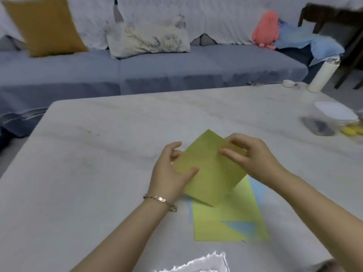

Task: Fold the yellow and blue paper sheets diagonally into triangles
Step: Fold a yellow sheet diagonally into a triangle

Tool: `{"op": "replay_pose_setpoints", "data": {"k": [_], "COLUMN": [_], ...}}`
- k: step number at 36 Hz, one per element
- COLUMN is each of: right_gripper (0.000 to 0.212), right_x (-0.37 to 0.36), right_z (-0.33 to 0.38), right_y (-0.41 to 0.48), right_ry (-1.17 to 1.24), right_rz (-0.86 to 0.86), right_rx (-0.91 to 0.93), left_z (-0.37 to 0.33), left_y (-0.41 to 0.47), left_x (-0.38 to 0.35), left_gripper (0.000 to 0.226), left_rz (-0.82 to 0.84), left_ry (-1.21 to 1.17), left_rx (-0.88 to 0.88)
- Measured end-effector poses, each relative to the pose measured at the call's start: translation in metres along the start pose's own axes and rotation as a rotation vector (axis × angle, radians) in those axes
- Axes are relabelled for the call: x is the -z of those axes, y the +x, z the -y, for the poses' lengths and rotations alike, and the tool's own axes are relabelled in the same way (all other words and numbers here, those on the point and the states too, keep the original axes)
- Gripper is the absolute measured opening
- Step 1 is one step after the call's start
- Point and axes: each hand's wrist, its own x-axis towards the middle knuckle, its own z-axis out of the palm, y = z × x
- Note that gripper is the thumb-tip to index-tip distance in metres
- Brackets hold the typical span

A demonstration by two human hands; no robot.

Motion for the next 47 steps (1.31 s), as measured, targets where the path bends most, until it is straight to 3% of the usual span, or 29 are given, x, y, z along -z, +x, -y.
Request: {"op": "replay_pose_setpoints", "data": {"k": [3,6,8,11,14,17,22,25,27,31,33,36,37,38,41,44,47], "right_gripper": [0.029,0.027,0.029,0.015,0.023,0.022,0.035,0.032,0.032,0.033,0.040,0.064,0.068,0.064,0.014,0.012,0.016], "right_x": [0.000,-0.012,-0.031,-0.070,-0.107,-0.132,-0.147,-0.147,-0.147,-0.143,-0.140,-0.133,-0.131,-0.129,-0.126,-0.127,-0.126], "right_z": [0.034,0.046,0.041,0.021,-0.007,-0.023,-0.039,-0.043,-0.045,-0.046,-0.042,-0.036,-0.035,-0.032,-0.019,-0.016,-0.010], "right_y": [-0.008,-0.019,-0.027,-0.044,-0.066,-0.086,-0.097,-0.097,-0.098,-0.097,-0.095,-0.087,-0.085,-0.080,-0.065,-0.048,-0.034], "right_ry": [0.082,0.037,0.042,-0.084,-0.167,-0.193,-0.200,-0.179,-0.147,-0.115,-0.086,0.026,0.077,0.124,0.243,0.270,0.267], "right_rz": [-0.207,-0.204,-0.132,0.064,0.182,0.238,0.334,0.388,0.420,0.428,0.484,0.561,0.564,0.546,0.373,0.116,0.026], "right_rx": [0.263,0.410,0.421,0.500,0.550,0.534,0.455,0.424,0.412,0.408,0.350,0.169,0.107,0.052,-0.094,-0.173,-0.220], "left_z": [-0.026,-0.028,-0.010,0.031,0.058,0.071,0.078,0.082,0.085,0.088,0.090,0.092,0.092,0.092,0.081,0.061,0.045], "left_y": [-0.009,-0.023,-0.035,-0.056,-0.072,-0.080,-0.046,-0.024,-0.014,-0.003,-0.002,-0.005,-0.006,-0.007,-0.012,-0.018,-0.022], "left_x": [0.040,0.074,0.091,0.104,0.107,0.111,0.106,0.087,0.073,0.057,0.053,0.054,0.054,0.055,0.057,0.060,0.064], "left_gripper": [0.033,0.024,0.022,0.045,0.047,0.054,0.040,0.055,0.066,0.063,0.049,0.010,0.021,0.030,0.032,0.027,0.025], "left_rz": [-0.116,-0.188,-0.165,-0.059,0.206,0.406,0.186,0.161,0.181,0.196,0.192,0.140,0.137,0.145,0.212,0.282,0.299], "left_ry": [0.107,0.267,0.345,0.511,0.751,0.853,0.590,0.604,0.694,0.645,0.622,0.559,0.537,0.519,0.400,0.271,0.188], "left_rx": [-0.258,-0.565,-0.616,-0.507,-0.333,0.037,0.343,0.477,0.473,0.482,0.470,0.371,0.329,0.288,0.223,0.208,0.206]}}
